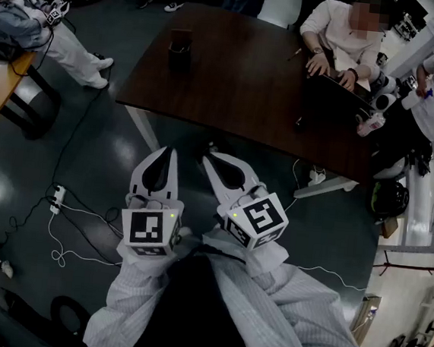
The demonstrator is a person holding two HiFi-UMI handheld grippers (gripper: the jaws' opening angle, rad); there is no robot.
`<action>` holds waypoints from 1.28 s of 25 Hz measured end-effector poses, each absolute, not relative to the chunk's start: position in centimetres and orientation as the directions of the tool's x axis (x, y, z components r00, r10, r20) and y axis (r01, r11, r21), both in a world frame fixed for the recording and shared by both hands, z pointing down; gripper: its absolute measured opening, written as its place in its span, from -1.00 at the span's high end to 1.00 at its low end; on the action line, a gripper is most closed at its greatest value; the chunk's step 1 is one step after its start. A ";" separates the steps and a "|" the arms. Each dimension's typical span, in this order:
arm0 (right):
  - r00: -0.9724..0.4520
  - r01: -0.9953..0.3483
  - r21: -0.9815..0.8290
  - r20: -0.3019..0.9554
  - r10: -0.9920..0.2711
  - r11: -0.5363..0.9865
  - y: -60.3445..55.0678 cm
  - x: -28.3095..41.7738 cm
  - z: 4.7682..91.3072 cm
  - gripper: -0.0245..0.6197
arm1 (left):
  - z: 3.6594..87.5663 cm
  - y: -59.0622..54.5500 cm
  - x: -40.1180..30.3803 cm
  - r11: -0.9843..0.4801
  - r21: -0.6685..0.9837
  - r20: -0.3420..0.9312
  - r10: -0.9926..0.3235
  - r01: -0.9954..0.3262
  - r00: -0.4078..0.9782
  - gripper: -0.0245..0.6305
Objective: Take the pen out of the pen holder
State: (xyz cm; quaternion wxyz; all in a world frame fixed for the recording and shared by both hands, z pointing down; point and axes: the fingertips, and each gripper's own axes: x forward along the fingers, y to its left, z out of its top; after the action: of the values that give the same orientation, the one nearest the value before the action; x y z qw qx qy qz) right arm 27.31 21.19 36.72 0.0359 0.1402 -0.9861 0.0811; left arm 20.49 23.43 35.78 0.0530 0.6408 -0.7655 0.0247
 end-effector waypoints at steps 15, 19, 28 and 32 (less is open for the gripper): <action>-0.954 -0.300 -0.205 0.063 -0.293 0.932 22.1 24.6 37.4 0.92 | 35.9 26.4 16.8 0.162 0.006 0.103 -0.982 -0.987 -0.160 0.91; -0.950 -0.311 -0.229 0.074 -0.302 0.922 22.0 23.1 38.1 0.91 | 36.1 27.7 14.2 0.200 0.022 0.104 -0.975 -0.980 -0.196 0.91; -0.962 -0.249 -0.254 0.174 -0.209 0.935 20.2 17.0 42.0 0.92 | 38.8 26.8 7.3 0.290 0.057 0.153 -0.948 -0.955 -0.279 0.91; -0.965 -0.226 -0.261 0.190 -0.180 0.938 17.1 12.9 43.3 0.91 | 39.9 23.5 3.4 0.301 0.040 0.171 -0.942 -0.953 -0.290 0.91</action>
State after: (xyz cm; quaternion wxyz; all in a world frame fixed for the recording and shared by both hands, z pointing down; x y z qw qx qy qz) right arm 12.86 17.09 43.34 0.0817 0.1036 -0.9811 0.1417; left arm 3.36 23.48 39.92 0.0811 0.5903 -0.8024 0.0348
